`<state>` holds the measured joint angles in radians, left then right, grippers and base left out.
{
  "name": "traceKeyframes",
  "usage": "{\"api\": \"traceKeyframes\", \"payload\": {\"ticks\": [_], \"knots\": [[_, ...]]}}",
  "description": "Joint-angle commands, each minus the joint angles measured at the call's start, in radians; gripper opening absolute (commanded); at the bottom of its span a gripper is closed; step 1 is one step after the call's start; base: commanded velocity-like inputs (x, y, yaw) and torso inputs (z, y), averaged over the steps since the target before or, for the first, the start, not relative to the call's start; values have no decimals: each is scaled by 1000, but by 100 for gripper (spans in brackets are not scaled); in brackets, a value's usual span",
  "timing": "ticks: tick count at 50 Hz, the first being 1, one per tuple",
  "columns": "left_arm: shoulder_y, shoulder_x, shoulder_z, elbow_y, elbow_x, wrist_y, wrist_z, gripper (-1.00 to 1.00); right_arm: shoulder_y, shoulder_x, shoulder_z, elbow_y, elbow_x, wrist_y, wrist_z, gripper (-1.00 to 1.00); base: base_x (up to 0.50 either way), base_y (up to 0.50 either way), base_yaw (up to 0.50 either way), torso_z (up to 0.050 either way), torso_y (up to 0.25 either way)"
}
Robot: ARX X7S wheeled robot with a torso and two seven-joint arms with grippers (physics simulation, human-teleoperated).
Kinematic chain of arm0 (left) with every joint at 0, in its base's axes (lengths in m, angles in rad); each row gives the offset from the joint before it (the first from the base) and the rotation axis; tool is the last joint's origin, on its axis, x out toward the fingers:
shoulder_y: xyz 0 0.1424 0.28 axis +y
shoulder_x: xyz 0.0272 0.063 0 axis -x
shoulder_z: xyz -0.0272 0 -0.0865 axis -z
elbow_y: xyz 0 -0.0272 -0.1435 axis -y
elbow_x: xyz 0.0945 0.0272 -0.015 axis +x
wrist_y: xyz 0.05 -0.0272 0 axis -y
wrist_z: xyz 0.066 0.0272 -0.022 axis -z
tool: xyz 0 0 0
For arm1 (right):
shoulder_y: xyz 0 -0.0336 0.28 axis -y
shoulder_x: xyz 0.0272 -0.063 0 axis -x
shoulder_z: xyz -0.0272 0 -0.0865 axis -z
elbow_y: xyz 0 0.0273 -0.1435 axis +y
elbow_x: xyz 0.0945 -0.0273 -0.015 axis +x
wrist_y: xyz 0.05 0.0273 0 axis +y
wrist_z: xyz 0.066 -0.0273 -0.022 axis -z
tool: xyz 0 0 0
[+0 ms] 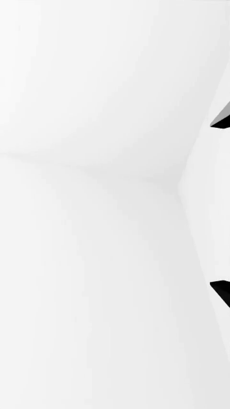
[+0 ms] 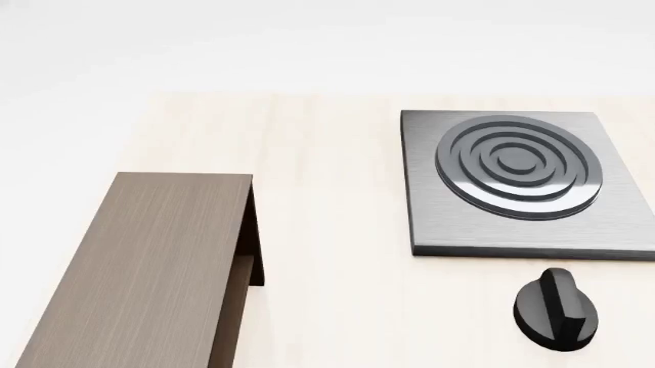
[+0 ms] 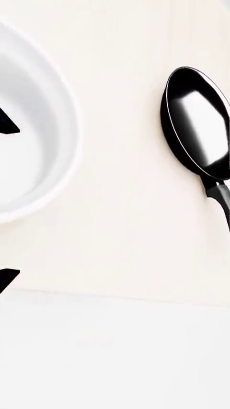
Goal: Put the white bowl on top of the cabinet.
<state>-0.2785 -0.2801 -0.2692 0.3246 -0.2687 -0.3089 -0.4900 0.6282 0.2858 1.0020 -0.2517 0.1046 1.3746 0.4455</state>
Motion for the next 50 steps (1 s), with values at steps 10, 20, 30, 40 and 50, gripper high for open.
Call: {"api": "traceKeyframes", "payload": {"ticks": [10,20,30,40,50], "knots": [[-1,-4,6,1,-4,0,-7,100,-14,-5,11,69,-2,-30,-2,100,0,0,0,0,0],[0,-8,6,1,-6,1,-9,100,-20,-9,10,85,-5,-40,0,100,0,0,0,0,0],[1,-10,8,2,-9,1,-13,100,-31,-9,-15,103,-1,-45,-9,100,0,0,0,0,0],[0,-12,12,2,-10,0,-16,100,-41,-10,-31,135,-1,-70,-16,100,0,0,0,0,0],[0,-13,14,-4,-10,7,-18,100,-43,-10,-24,165,-4,-90,-12,100,0,0,0,0,0]]}}
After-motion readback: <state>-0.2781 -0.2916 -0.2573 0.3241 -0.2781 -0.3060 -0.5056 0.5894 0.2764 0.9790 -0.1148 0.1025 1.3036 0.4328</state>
